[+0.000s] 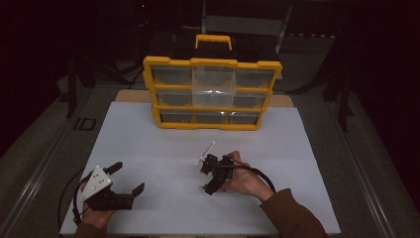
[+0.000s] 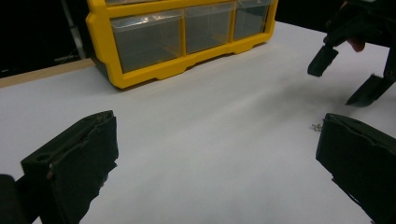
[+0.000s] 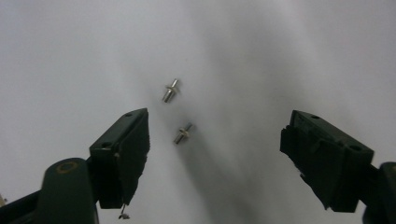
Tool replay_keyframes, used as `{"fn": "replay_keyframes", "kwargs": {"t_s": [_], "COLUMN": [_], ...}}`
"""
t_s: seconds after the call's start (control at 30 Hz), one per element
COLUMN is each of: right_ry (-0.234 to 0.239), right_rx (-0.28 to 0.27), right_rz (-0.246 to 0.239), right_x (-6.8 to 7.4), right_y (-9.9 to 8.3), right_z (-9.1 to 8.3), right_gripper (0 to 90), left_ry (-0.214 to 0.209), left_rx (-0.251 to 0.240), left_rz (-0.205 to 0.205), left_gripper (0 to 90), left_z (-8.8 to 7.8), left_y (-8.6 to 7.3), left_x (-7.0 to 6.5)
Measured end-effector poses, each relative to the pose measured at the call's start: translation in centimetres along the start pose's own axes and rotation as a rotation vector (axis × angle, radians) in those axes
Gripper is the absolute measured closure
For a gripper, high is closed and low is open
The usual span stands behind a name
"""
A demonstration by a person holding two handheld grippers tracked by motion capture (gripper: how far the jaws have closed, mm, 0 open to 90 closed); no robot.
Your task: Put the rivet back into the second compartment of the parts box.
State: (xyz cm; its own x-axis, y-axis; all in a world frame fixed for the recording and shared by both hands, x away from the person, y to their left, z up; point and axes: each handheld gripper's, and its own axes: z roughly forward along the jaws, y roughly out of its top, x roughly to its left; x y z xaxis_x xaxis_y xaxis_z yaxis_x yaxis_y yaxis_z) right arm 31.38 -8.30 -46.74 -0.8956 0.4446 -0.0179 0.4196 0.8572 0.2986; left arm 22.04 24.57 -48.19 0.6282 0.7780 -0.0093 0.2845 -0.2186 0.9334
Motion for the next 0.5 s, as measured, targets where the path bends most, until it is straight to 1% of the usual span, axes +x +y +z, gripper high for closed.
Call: {"fn": "replay_keyframes", "kwargs": {"t_s": [0.17,0.2,0.33,0.43,0.5], "right_ry": [0.003,0.004,0.017,0.023,0.031], "right_rx": [0.017,0.030,0.037,0.035,0.025], "right_rz": [-0.007,-0.009,-0.011,-0.004,-0.009], "right_x": [0.4,0.5,0.7,0.9,0.9], "right_y": [0.0,-0.2,-0.6,-0.6,-0.5], "right_z": [0.7,1.3,2.2,2.5,2.6], "right_gripper": [24.4,27.2,35.9,42.3,48.5], "left_ry": [-0.001,-0.001,-0.001,-0.001,0.000], "left_rx": [0.000,0.000,0.002,0.003,0.005], "left_rz": [0.001,0.001,0.002,0.002,0.003], "left_gripper": [0.0,0.0,0.0,0.0,0.0], "left_z": [0.0,0.0,0.0,0.0,0.0], "left_y": [0.0,0.0,0.0,0.0,0.0], "left_x": [0.0,0.0,0.0,0.0,0.0]}}
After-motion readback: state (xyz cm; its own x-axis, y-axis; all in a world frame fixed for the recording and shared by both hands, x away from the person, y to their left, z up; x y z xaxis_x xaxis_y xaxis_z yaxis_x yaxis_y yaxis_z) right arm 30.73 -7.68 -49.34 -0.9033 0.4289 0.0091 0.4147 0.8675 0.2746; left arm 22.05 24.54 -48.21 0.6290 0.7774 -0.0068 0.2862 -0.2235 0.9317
